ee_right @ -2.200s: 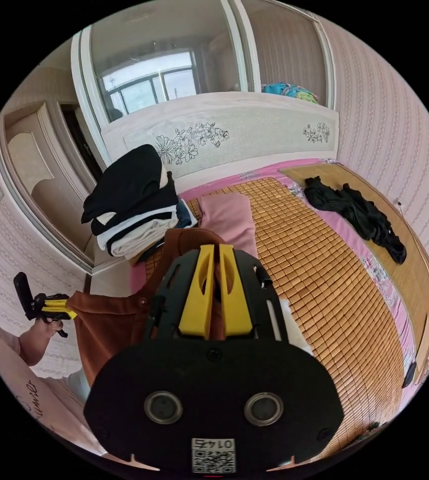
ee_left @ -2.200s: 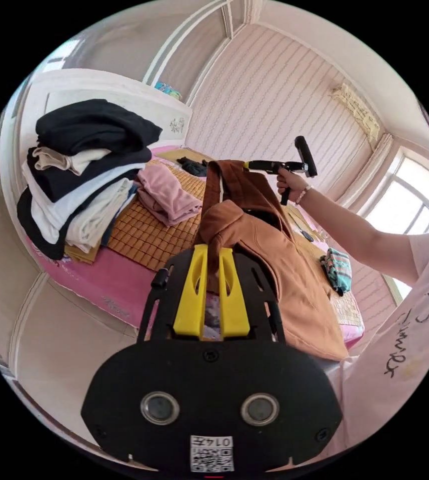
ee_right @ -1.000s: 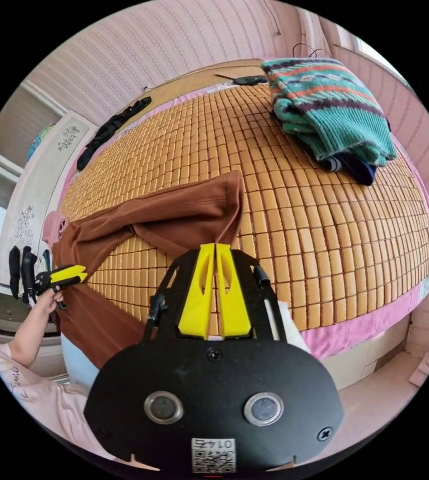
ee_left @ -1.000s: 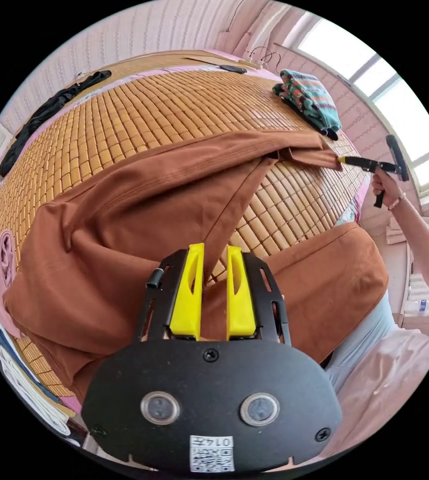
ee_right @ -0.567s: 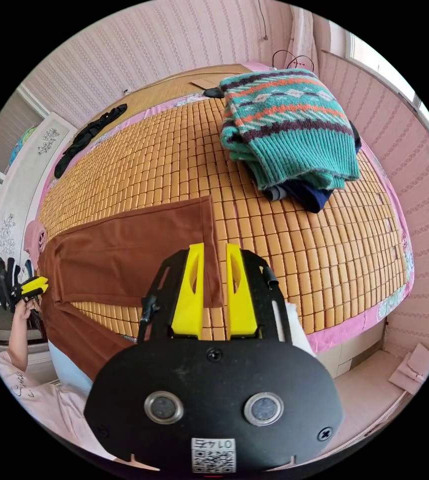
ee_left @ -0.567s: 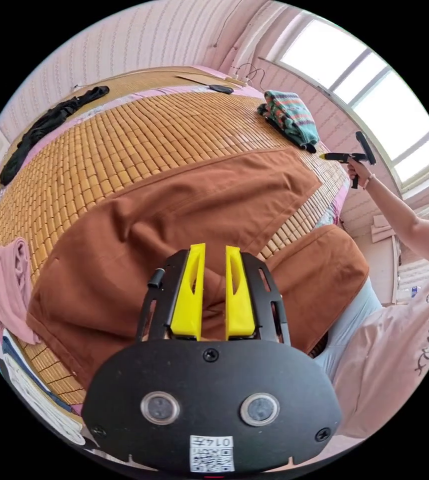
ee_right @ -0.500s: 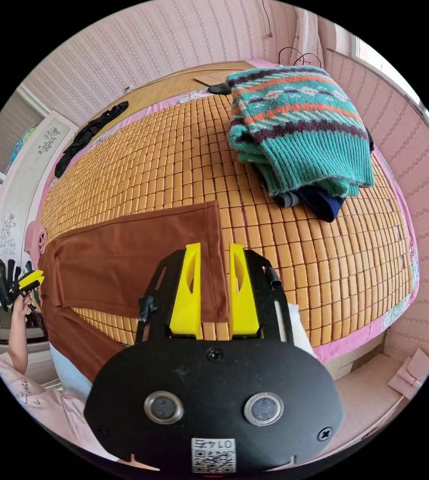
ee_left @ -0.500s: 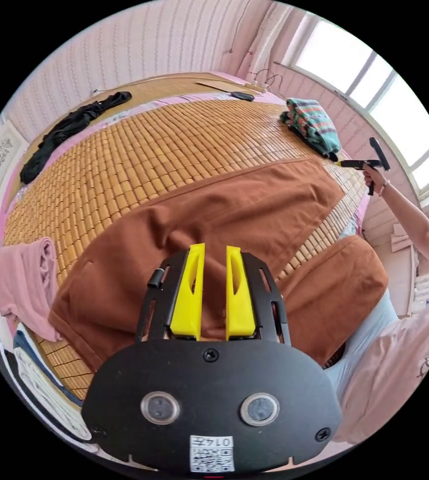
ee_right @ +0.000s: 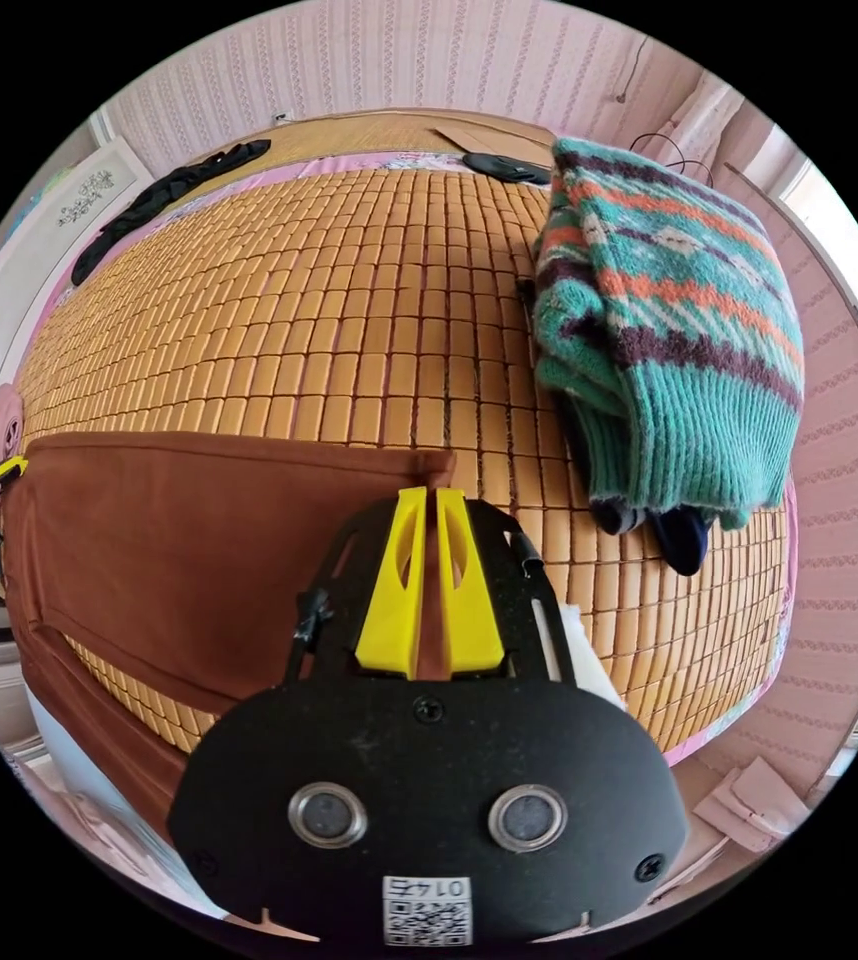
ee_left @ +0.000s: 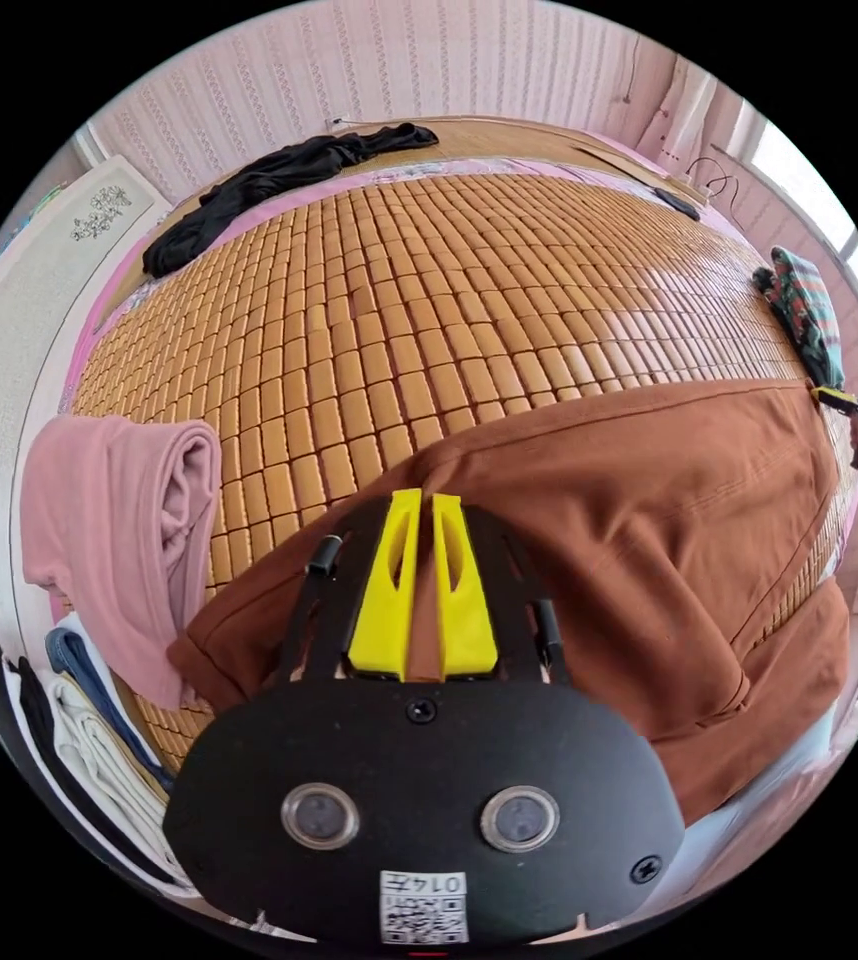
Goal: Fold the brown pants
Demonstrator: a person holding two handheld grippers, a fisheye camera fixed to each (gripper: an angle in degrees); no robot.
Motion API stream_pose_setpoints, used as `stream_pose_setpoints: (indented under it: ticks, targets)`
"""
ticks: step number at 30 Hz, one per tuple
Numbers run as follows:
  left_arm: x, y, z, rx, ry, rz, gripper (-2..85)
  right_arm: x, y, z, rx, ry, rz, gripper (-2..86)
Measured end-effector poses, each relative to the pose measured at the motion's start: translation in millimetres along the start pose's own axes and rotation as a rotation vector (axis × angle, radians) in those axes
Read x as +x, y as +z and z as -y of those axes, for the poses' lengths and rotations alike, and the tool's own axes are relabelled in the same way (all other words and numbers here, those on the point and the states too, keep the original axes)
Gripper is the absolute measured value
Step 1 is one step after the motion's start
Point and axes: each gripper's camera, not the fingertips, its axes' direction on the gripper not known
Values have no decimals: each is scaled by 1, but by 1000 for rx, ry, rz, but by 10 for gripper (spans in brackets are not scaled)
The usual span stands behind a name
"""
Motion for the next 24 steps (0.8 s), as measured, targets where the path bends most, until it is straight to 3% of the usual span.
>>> stream_pose_setpoints:
  ticks: [9,13,15,19,24]
  targets:
    - [13,-33,32,113,45,116,-7,7,5,47,92,-23,-69,11]
    - [20,5,49,13,40,128,8,17,34,60,60,58,-62,26]
    - [26,12,43,60,29,157,20,23,41,51,48,110,-86,37]
    - [21,2,38,44,24,112,51,54,17,-19,150,129,24,84]
    - [71,-72,-14,262,244,-18,62,100,-6,-178,134,200,201,97]
